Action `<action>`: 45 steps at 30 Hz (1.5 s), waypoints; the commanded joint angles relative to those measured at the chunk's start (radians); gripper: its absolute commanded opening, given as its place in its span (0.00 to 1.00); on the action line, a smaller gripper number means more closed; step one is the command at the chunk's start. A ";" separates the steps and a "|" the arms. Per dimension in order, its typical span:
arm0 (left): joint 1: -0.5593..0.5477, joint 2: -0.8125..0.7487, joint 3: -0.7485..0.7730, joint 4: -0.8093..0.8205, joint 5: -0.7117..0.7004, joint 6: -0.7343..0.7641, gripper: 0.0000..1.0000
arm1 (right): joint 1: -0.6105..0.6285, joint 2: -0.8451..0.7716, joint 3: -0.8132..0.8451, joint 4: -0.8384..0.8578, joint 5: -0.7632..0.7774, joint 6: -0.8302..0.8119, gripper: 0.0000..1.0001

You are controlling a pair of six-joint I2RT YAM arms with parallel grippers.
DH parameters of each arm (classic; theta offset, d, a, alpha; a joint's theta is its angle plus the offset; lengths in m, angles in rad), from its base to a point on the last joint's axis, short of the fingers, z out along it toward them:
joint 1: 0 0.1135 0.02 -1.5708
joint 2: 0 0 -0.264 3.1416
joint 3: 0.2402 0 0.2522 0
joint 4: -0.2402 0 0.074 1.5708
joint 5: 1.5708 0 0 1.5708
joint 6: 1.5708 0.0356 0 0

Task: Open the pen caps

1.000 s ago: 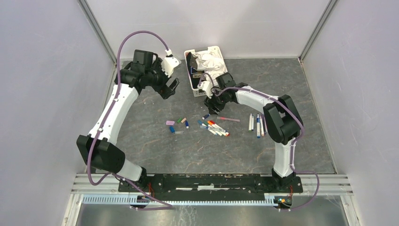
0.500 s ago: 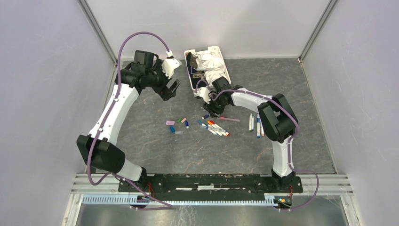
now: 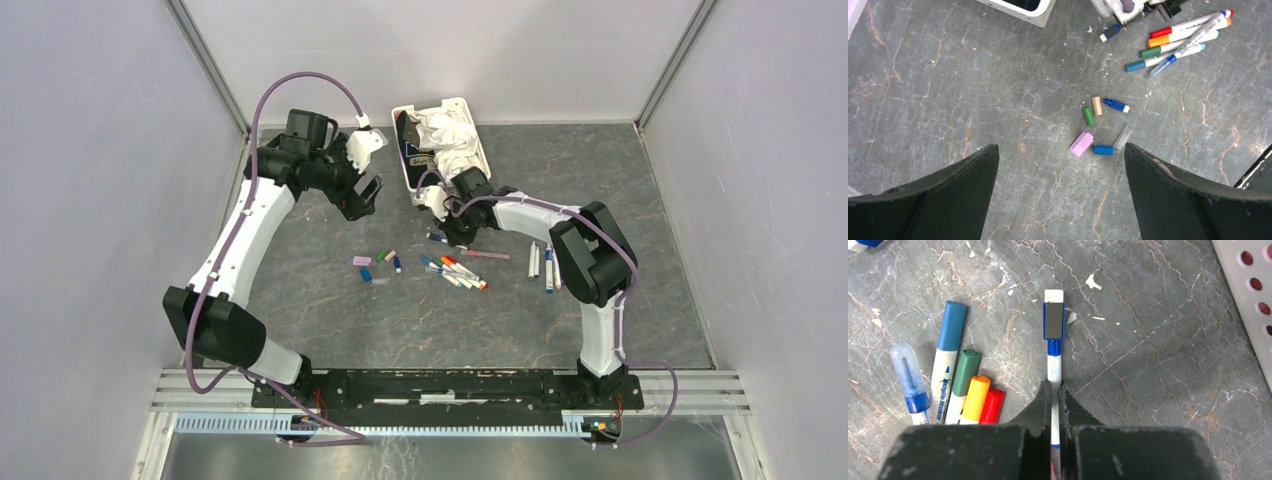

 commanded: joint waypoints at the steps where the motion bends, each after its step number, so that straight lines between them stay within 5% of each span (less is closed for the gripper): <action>1: -0.002 0.007 0.001 -0.074 0.092 0.107 1.00 | -0.006 -0.039 -0.043 0.112 0.051 0.039 0.00; 14: -0.009 -0.049 -0.208 -0.108 0.345 0.390 1.00 | 0.023 -0.302 -0.122 0.256 -0.244 0.204 0.00; 29: -0.081 -0.060 -0.243 -0.102 0.436 0.450 0.98 | 0.115 -0.377 -0.220 0.294 -0.515 0.306 0.00; 34: -0.101 -0.046 -0.243 -0.195 0.442 0.519 0.86 | 0.121 -0.379 -0.208 0.311 -0.540 0.325 0.00; 45: -0.128 -0.022 -0.237 -0.211 0.423 0.540 0.40 | 0.123 -0.378 -0.190 0.298 -0.568 0.329 0.00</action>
